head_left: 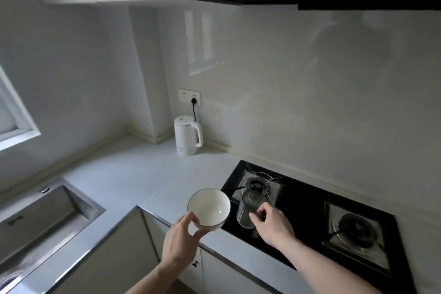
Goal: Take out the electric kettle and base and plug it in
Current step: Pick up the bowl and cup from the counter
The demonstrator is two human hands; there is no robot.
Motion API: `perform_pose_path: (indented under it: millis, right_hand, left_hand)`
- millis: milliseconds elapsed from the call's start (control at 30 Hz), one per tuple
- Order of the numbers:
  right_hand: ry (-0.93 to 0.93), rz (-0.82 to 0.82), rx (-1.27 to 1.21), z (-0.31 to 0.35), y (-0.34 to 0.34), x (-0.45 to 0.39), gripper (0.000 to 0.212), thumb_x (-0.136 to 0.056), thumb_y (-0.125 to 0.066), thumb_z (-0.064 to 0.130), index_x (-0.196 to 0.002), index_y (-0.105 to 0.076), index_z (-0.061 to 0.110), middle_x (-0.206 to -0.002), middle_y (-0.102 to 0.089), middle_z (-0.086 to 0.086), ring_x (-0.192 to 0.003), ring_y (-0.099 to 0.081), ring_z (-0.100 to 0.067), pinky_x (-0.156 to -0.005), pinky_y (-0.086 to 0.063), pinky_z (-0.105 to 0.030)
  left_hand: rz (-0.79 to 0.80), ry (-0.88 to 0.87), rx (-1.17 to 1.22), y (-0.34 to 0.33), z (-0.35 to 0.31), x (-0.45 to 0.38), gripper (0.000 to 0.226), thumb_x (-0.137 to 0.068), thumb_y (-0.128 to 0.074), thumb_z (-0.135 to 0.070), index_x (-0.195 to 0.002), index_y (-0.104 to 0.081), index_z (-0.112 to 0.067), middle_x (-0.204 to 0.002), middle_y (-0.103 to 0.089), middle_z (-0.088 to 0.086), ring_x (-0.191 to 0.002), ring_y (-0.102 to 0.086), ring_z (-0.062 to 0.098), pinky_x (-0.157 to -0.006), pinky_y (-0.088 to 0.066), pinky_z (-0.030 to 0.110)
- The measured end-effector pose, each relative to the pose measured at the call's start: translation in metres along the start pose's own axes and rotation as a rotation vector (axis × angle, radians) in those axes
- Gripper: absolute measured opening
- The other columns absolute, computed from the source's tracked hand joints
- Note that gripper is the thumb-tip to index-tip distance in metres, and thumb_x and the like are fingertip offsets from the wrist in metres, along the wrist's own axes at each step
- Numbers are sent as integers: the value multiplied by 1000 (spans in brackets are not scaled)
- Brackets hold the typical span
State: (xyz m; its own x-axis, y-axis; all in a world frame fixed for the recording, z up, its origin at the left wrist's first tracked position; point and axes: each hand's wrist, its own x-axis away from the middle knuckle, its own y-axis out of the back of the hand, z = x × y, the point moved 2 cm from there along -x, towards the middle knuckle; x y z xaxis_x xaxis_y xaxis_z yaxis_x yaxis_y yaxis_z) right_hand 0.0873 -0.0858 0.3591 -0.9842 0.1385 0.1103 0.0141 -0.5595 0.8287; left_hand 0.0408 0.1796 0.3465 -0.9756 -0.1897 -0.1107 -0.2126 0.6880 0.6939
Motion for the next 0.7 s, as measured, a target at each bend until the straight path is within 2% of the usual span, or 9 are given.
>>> perform_pose_path:
  millis: [100, 200, 467, 600, 700]
  right_hand:
    - [72, 29, 13, 49, -24, -21, 29, -88, -60, 58, -93, -57, 30, -95, -63, 8, -93, -63, -17, -74, -46, -30]
    - [113, 63, 13, 90, -49, -44, 28, -89, -60, 56, -94, -57, 28, -98, -65, 7, -94, -61, -17, -72, -42, -29]
    - [140, 144, 14, 174, -115, -127, 26, -89, -62, 55, -88, -52, 31, -98, -69, 3, -99, -67, -23, -70, -40, -28]
    - [83, 160, 3, 200, -127, -172, 27, -89, -61, 53, -83, -50, 28, -69, -57, 12, -84, -63, -22, -67, -41, -28]
    - [30, 136, -23, 207, -134, -200, 26, -89, -60, 52, -84, -54, 27, -62, -57, 15, -72, -59, -16, -64, -44, -28]
  left_hand:
    - [-57, 69, 3, 31, 36, -20, 30, -80, -77, -51, -85, -54, -31, -92, -61, -20, -78, -56, 2, -69, -46, 28]
    - [-83, 129, 19, 52, 72, -43, 32, -78, -78, -51, -82, -52, -32, -89, -62, -19, -86, -57, 9, -72, -48, 29]
    - [-99, 231, -25, 88, 139, -134, 35, -75, -77, -54, -77, -50, -33, -79, -60, -11, -80, -55, 11, -61, -40, 27]
    - [-72, 199, -68, 95, 155, -189, 35, -74, -81, -50, -84, -57, -26, -81, -58, -14, -78, -56, 14, -63, -39, 23]
    - [-33, 209, -93, 94, 164, -226, 33, -76, -80, -50, -87, -58, -28, -90, -58, -15, -87, -54, 13, -63, -37, 22]
